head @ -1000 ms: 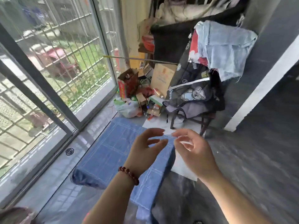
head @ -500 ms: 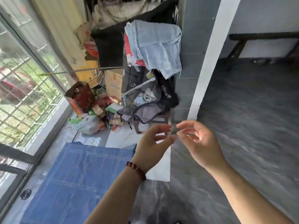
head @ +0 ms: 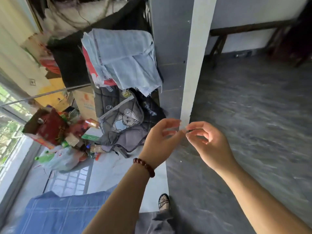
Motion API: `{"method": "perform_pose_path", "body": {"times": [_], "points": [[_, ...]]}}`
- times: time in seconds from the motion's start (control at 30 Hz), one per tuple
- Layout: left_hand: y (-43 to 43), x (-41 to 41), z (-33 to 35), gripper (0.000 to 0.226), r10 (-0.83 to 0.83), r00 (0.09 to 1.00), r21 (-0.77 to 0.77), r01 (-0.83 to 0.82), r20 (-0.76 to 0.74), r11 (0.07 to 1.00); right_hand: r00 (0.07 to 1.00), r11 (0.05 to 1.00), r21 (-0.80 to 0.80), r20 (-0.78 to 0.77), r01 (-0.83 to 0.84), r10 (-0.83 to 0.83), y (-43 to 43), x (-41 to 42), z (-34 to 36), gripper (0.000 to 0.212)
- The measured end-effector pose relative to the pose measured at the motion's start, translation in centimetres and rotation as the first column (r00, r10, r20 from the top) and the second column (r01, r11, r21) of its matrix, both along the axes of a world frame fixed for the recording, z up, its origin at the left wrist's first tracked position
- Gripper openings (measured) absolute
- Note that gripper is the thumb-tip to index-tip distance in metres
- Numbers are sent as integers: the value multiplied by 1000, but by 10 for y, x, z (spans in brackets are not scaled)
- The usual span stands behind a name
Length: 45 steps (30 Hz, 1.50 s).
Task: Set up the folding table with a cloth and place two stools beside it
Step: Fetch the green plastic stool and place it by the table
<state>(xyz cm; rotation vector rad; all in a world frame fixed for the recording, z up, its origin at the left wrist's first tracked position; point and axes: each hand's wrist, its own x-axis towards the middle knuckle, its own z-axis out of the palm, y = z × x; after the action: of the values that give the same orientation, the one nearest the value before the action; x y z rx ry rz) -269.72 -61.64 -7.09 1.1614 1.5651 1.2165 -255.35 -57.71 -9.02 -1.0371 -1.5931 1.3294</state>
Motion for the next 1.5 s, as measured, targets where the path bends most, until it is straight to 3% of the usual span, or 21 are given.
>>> {"method": "perform_pose_path", "body": {"times": [0.27,0.57,1.07,1.5], "points": [[133,-12,13,17,-133,991,39,134,-21,990,985,985,34,-13,170,-169,111,-9,11,16],[247,33,3,16,-264,964,47,263,20,964,946,946,-2,27,323,-323,200,44,9,16],[490,241,5,19,-402,915,72,398,40,914,886,886,-19,-13,463,-464,427,235,14,15],[644,383,-4,19,-557,829,53,555,57,830,769,769,-25,25,639,-639,553,373,11,20]]}}
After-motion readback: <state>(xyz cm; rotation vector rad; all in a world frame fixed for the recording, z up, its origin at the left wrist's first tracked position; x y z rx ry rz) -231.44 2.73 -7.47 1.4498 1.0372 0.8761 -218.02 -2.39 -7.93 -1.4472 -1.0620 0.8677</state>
